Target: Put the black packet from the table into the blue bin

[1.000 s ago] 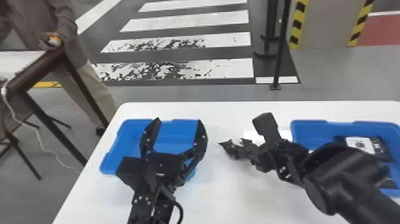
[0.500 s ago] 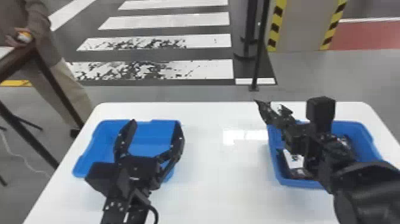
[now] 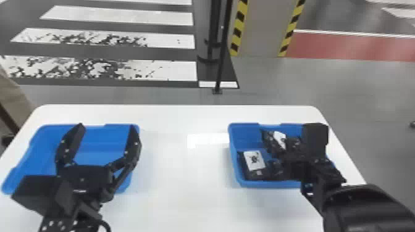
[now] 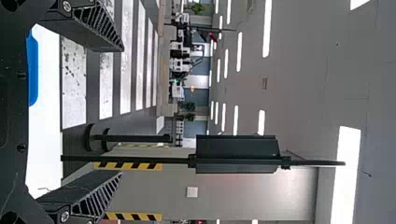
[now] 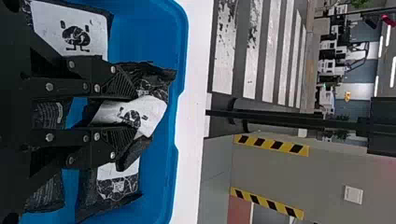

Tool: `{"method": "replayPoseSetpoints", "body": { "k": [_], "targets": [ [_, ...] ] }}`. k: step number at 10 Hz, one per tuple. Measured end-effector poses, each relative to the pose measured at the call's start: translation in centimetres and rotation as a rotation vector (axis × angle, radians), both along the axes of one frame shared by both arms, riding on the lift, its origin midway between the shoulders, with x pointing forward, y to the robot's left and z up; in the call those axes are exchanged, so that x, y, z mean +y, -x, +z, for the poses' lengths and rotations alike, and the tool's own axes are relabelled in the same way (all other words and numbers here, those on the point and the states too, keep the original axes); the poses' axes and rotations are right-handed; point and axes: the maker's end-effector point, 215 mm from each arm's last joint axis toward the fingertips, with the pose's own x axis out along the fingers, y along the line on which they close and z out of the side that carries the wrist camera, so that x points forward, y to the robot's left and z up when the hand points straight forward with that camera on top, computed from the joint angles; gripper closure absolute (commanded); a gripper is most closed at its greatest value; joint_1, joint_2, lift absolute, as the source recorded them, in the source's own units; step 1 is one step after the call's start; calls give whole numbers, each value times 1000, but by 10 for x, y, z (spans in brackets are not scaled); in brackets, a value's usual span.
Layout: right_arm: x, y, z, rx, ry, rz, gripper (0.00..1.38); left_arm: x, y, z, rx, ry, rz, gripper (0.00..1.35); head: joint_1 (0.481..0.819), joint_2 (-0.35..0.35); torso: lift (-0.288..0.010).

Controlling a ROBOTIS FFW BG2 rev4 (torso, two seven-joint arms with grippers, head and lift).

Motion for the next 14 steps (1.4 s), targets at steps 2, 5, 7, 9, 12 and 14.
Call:
{"method": "replayPoseSetpoints", "body": {
  "k": [2, 5, 7, 9, 12, 14],
  "targets": [
    [8, -9, 28, -96, -3, 39, 68, 0, 0, 1, -3, 1, 1, 88, 695, -104, -110],
    [48, 21, 114, -408, -134, 140, 91, 5, 0, 4, -13, 1, 11, 88, 695, -52, -110],
    [61, 52, 144, -559, -247, 197, 94, 8, 0, 5, -18, 2, 16, 88, 695, -35, -110],
    [66, 78, 155, -601, -291, 218, 94, 10, 1, 6, -22, 2, 20, 88, 695, -27, -110],
    [70, 98, 158, -598, -303, 224, 94, 12, 1, 8, -27, 2, 24, 88, 695, -18, -110],
    [66, 100, 159, -600, -304, 214, 94, 12, 1, 9, -30, 3, 23, 88, 695, -22, -110]
  ]
}}
